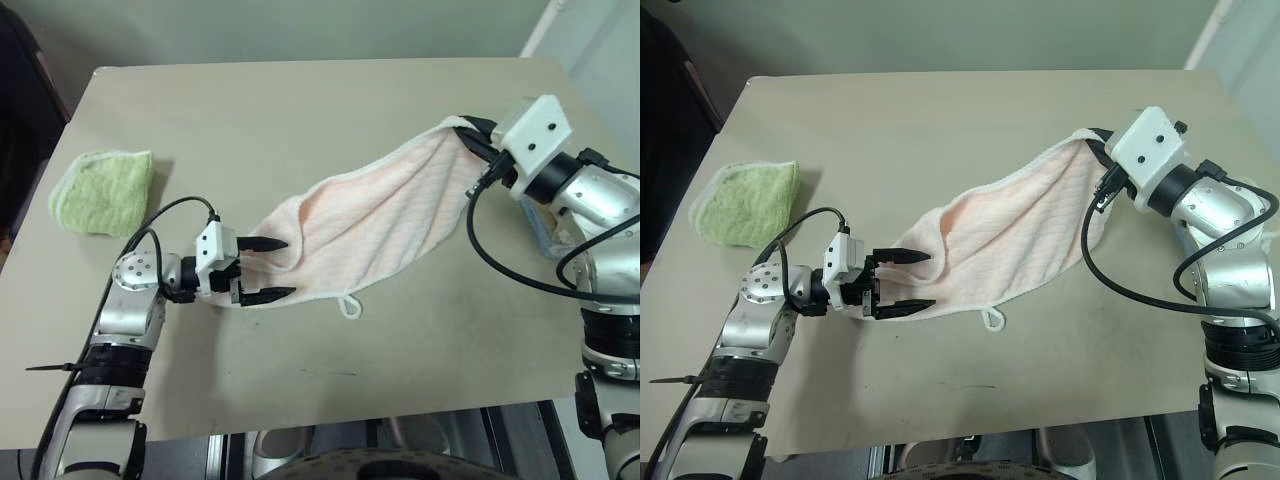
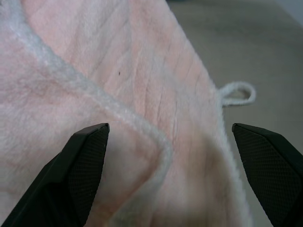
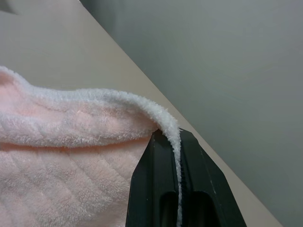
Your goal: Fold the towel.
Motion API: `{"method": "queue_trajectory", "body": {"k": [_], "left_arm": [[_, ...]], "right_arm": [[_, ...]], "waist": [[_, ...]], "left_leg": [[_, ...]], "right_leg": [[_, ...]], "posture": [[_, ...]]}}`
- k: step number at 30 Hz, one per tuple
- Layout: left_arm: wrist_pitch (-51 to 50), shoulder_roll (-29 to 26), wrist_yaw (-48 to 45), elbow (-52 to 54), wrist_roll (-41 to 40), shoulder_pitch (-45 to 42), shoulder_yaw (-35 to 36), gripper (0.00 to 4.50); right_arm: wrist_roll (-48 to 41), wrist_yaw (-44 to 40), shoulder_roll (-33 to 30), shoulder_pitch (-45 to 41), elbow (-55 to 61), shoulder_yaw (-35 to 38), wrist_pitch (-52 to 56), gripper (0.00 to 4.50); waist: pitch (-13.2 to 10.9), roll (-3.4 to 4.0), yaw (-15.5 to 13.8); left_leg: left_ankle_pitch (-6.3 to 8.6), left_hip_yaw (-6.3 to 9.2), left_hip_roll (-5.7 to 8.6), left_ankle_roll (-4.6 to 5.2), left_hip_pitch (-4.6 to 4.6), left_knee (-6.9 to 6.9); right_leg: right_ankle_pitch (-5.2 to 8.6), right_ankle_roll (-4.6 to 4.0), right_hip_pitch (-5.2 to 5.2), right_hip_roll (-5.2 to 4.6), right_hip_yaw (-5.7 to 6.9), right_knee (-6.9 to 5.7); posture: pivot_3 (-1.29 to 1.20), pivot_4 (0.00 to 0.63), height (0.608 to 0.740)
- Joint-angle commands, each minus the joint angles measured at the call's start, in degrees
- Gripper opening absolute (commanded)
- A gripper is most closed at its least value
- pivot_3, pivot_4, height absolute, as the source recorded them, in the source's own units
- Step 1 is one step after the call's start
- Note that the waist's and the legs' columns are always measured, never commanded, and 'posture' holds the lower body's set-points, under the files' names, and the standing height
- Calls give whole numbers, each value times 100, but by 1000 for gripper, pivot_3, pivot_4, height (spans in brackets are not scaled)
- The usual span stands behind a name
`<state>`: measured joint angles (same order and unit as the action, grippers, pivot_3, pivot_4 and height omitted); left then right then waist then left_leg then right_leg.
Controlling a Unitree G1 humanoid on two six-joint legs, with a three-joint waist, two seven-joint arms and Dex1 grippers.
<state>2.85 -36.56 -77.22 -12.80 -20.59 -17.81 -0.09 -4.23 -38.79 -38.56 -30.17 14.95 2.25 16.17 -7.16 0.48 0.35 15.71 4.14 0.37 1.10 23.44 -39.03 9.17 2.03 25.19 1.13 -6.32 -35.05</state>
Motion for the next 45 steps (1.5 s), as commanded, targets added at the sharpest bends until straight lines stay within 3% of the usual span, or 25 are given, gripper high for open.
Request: {"method": "queue_trajectory", "body": {"k": [1,4,12,32,45], "left_arm": [[236,85,54,30,7,-103,26,4500],[299,142,76,-31,7,-130,19,3897],[692,65,42,-441,350,-209,-97,1155],[433,59,166,46,343,-166,-188,1155],[637,-89,244,-16,750,-190,-346,1155]], "right_arm": [[19,107,-32,-83,210,99,-69,13],[20,144,-20,-61,237,119,-52,0],[31,190,-49,-6,263,113,-57,0],[171,241,-78,145,320,128,-85,0],[230,252,-78,200,356,124,-101,0]], "waist": [[0,0,-3],[0,0,-6],[0,0,-4],[0,0,-3],[0,0,-4]], "left_leg": [[0,0,0,0,1,0],[1,0,0,1,3,0],[1,0,0,2,3,0],[2,0,0,3,4,-1],[2,0,0,3,4,-1]], "right_leg": [[-1,2,0,0,0,1],[-2,4,0,-1,0,3],[-3,6,3,0,0,-1],[-5,8,3,-1,1,1],[-5,8,3,-1,1,1]], "posture": [[0,150,740],[0,150,740],[0,150,740],[0,150,740],[0,150,740]]}}
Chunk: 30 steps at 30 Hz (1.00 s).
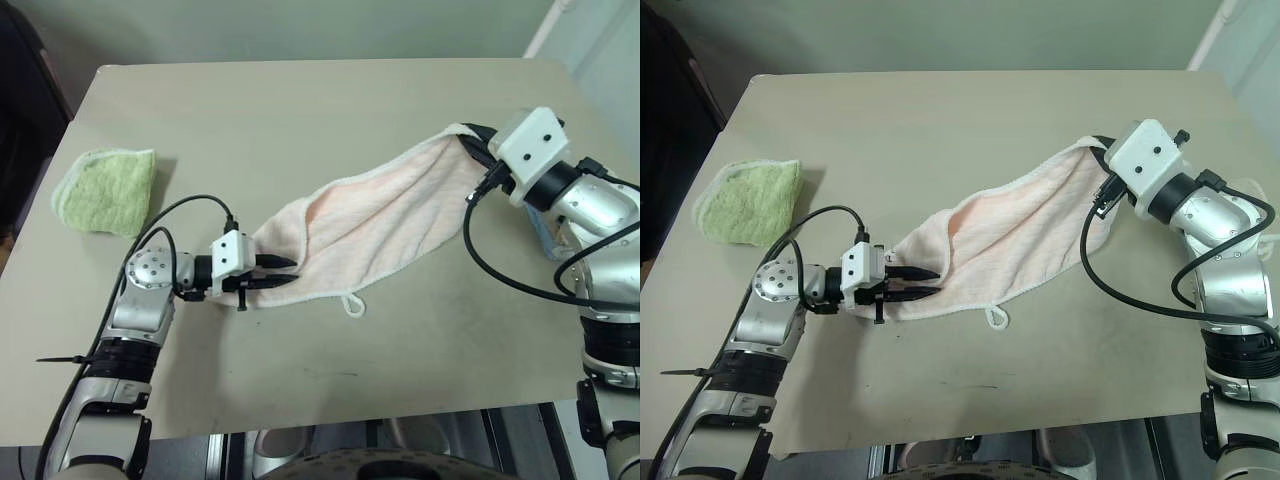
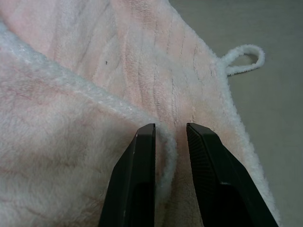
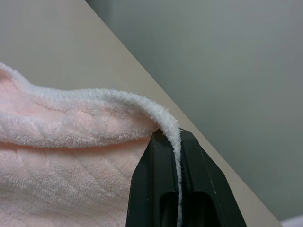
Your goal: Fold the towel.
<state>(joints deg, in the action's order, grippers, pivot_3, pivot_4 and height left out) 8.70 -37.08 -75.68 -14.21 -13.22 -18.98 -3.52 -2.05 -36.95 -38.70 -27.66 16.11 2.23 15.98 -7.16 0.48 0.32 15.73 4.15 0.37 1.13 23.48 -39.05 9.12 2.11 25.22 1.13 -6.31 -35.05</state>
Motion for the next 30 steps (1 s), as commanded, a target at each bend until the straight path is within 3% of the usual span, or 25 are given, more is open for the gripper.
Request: {"method": "queue_trajectory", "body": {"k": [1,13,16,24,30], "left_arm": [[60,-12,156,144,35,-82,3,1155],[-132,-177,212,370,-101,23,124,1155],[-213,-251,174,370,-78,75,83,1747],[320,-204,376,65,157,191,32,4451],[620,-14,537,-224,186,88,42,4451]], "right_arm": [[11,67,-65,-60,234,126,-81,0],[8,63,-64,-37,230,126,-71,0],[21,76,-52,-55,197,114,-86,0],[35,95,-40,-58,152,108,-126,0],[31,120,-32,-73,139,99,-116,0]], "waist": [[0,0,0],[0,0,1],[0,0,1],[0,0,0],[0,0,-2]], "left_leg": [[0,0,0,0,0,0],[0,0,0,0,0,1],[0,0,0,0,0,1],[0,0,0,0,0,1],[0,0,0,0,0,-1]], "right_leg": [[0,0,0,0,0,-1],[0,0,1,0,0,0],[0,0,0,0,0,0],[1,-2,2,0,0,-1],[1,-2,1,0,0,-3]], "posture": [[0,150,740],[0,150,740],[0,150,740],[0,150,740],[0,150,740]]}}
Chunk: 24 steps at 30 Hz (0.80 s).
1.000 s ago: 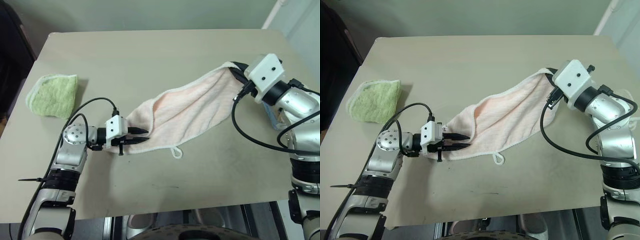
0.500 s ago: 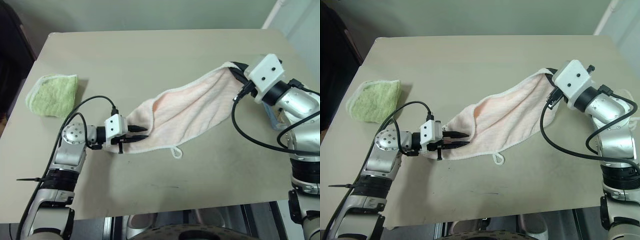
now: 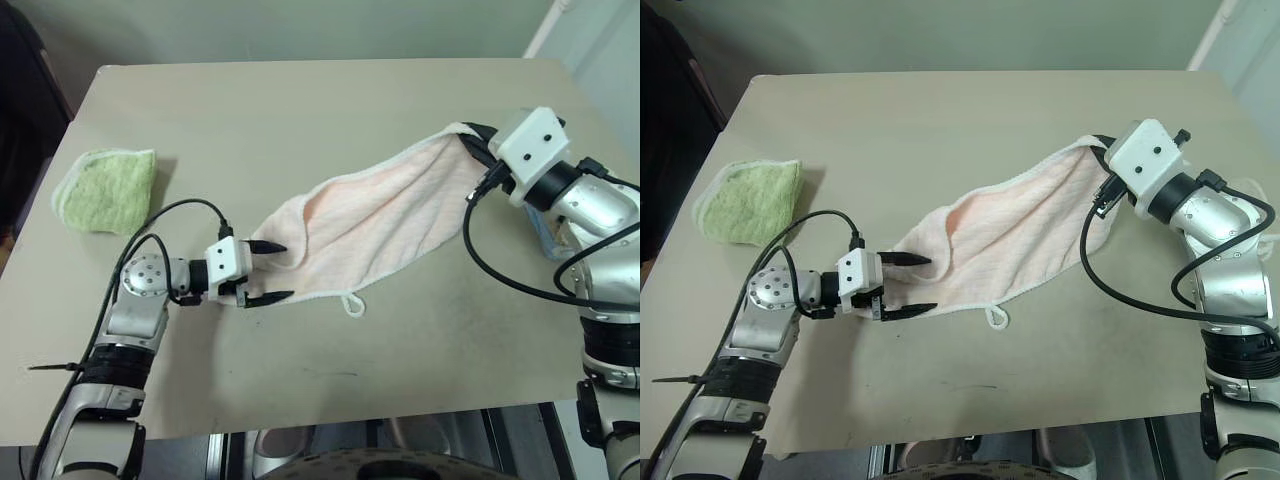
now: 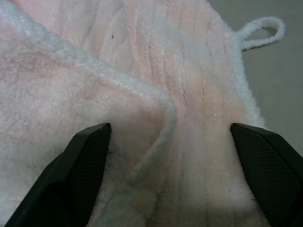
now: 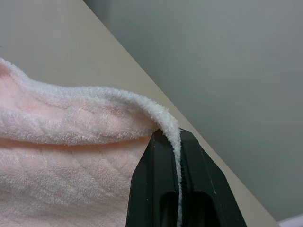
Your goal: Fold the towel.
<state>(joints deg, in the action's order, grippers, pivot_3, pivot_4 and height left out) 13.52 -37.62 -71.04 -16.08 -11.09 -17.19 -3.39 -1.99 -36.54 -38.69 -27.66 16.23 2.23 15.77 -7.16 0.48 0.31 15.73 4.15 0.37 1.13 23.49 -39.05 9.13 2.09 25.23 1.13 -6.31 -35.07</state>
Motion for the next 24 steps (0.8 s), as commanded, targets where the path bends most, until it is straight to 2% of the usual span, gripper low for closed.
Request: {"method": "queue_trajectory", "body": {"k": [1,4,6,8,15,24], "left_arm": [[155,55,80,-60,-34,-105,35,4451],[101,69,28,-127,-89,-166,45,4451],[30,55,-60,-167,-153,-196,47,4083],[-46,16,-140,-240,-179,-211,35,3556],[-40,33,-181,-373,-181,-252,41,1053],[374,271,-49,-697,-164,-378,50,1053]], "right_arm": [[22,78,-33,-77,126,98,-92,0],[-6,81,-24,-95,126,120,-71,0],[-1,83,-24,-101,119,115,-74,0],[6,86,-23,-92,126,110,-76,0],[20,98,-22,-74,136,106,-76,0],[49,121,-30,-31,190,98,-67,0]], "waist": [[0,0,-1],[0,0,0],[0,0,0],[0,0,0],[0,0,1],[0,0,-3]], "left_leg": [[0,0,0,0,0,0],[0,0,0,0,0,0],[0,0,0,0,0,0],[0,0,0,0,0,0],[0,0,0,0,0,1],[0,0,0,0,0,-1]], "right_leg": [[0,0,0,0,0,0],[-1,0,0,0,0,-1],[-1,0,1,0,0,-2],[-1,0,1,0,1,-2],[-1,1,1,0,1,1],[-3,3,0,0,1,-2]], "posture": [[0,150,740],[0,150,740],[0,150,740],[0,150,740],[0,150,740],[0,150,740]]}}
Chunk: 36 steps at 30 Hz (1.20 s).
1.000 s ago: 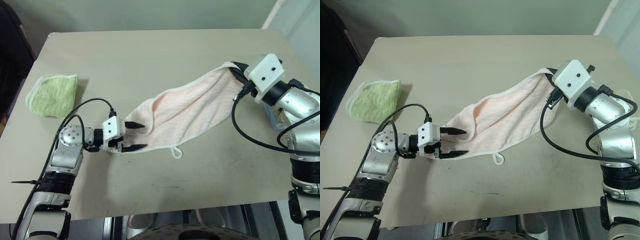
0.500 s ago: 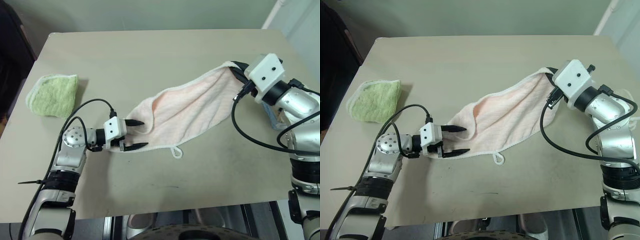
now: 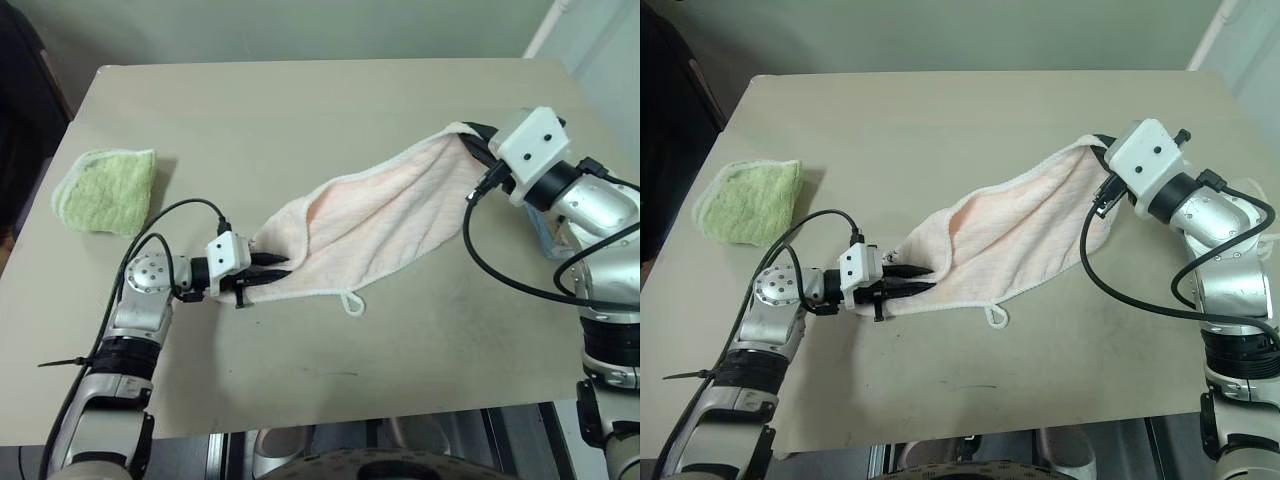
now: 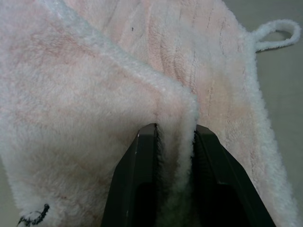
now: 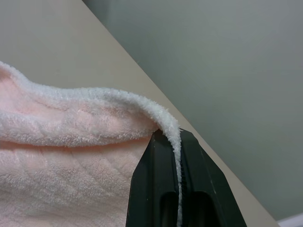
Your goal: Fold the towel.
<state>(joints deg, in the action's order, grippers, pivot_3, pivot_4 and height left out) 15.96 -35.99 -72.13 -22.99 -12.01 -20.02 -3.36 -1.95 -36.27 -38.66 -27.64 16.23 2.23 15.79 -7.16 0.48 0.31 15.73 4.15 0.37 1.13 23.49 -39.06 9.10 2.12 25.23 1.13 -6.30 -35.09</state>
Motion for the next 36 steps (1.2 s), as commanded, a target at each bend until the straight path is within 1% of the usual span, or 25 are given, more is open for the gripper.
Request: {"method": "queue_trajectory", "body": {"k": [1,4,8,10,13,17,23,36], "left_arm": [[130,141,87,-4,-92,-105,64,1053],[104,246,122,-32,-184,-165,140,1053],[-457,231,23,23,-565,-221,306,1053],[-598,176,-2,18,-616,-235,336,1053],[-623,149,-6,25,-591,-227,344,1053],[-183,135,-89,-308,-412,-243,308,1053],[-367,225,-133,-298,-581,-180,346,1053],[-165,370,8,-362,-305,-210,214,1053]], "right_arm": [[45,95,-34,-24,199,97,-67,0],[44,96,-38,-16,204,96,-68,0],[28,84,-38,-13,213,95,-64,0],[27,79,-41,-10,208,93,-70,0],[27,78,-43,-3,210,95,-73,0],[39,74,-26,-46,157,55,-99,0],[41,64,-38,-32,150,32,-114,0],[35,70,-48,-61,109,38,-119,0]], "waist": [[0,0,-5],[0,0,-5],[0,0,1],[0,0,5],[0,0,7],[0,0,3],[0,0,4],[0,0,3]], "left_leg": [[0,0,0,0,0,0],[0,0,0,1,0,-1],[0,0,0,0,0,-1],[0,0,0,0,0,0],[0,0,0,0,0,1],[0,0,0,0,0,-1],[0,0,0,0,0,-1],[0,0,0,0,0,-2]], "right_leg": [[-1,1,0,0,0,0],[-1,2,-1,0,0,2],[-1,2,-1,0,1,1],[-1,2,0,0,1,1],[-1,2,0,0,1,2],[-1,2,-1,0,1,2],[-1,2,-1,0,1,2],[-2,4,-2,0,1,2]], "posture": [[0,150,740],[0,150,740],[0,150,740],[0,150,740],[0,150,740],[0,150,740],[0,150,740],[0,150,740]]}}
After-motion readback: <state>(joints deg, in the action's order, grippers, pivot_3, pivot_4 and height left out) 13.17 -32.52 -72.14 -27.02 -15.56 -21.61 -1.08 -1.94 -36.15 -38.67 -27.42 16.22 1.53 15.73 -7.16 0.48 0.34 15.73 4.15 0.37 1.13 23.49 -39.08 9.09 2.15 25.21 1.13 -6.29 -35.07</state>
